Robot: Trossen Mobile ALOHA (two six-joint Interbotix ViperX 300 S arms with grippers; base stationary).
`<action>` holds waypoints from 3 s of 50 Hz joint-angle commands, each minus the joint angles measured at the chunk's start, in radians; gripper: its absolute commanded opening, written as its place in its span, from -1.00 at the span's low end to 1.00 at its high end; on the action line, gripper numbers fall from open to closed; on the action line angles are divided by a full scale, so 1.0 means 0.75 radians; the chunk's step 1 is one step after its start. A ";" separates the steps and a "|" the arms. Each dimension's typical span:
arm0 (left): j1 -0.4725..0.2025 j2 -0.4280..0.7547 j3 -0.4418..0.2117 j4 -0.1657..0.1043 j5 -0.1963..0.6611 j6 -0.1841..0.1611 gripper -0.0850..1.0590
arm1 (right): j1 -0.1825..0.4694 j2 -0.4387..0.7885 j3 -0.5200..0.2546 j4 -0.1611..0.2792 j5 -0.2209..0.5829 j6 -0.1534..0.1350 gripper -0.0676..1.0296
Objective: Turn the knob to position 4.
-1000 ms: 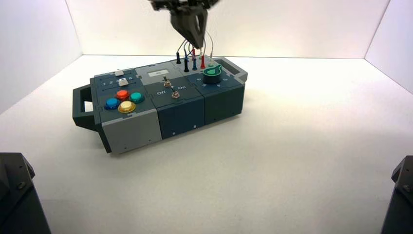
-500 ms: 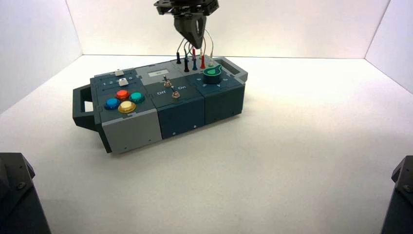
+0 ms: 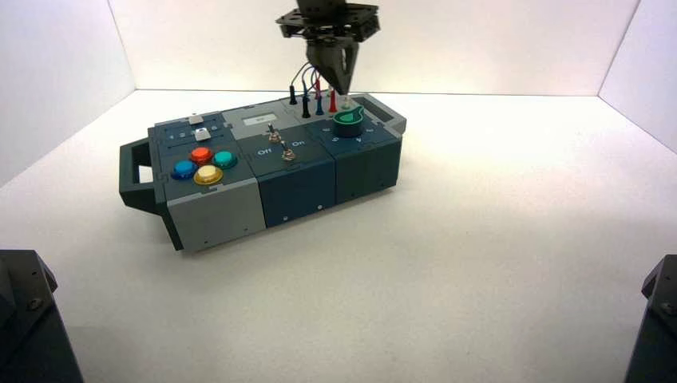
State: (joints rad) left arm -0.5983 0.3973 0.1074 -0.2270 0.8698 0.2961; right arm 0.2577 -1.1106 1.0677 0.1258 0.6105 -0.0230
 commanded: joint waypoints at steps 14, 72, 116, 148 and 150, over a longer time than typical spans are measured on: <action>0.006 -0.010 -0.053 -0.002 0.033 0.016 -0.91 | 0.004 0.008 -0.022 0.000 -0.016 0.000 -0.92; -0.031 0.047 -0.082 -0.004 0.078 0.063 -0.91 | 0.002 0.008 -0.022 -0.002 -0.016 0.002 -0.92; -0.092 0.049 -0.100 -0.008 0.143 0.078 -0.91 | 0.000 0.008 -0.020 -0.002 -0.014 0.002 -0.92; -0.121 0.072 -0.121 -0.010 0.164 0.092 -0.91 | 0.002 0.008 -0.020 -0.002 -0.014 0.002 -0.92; -0.127 0.076 -0.121 -0.010 0.166 0.094 -0.91 | 0.002 0.008 -0.020 -0.002 -0.014 0.000 -0.92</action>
State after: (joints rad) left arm -0.6703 0.4725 0.0399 -0.2316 0.9879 0.3590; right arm 0.2577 -1.1106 1.0677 0.1243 0.6090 -0.0230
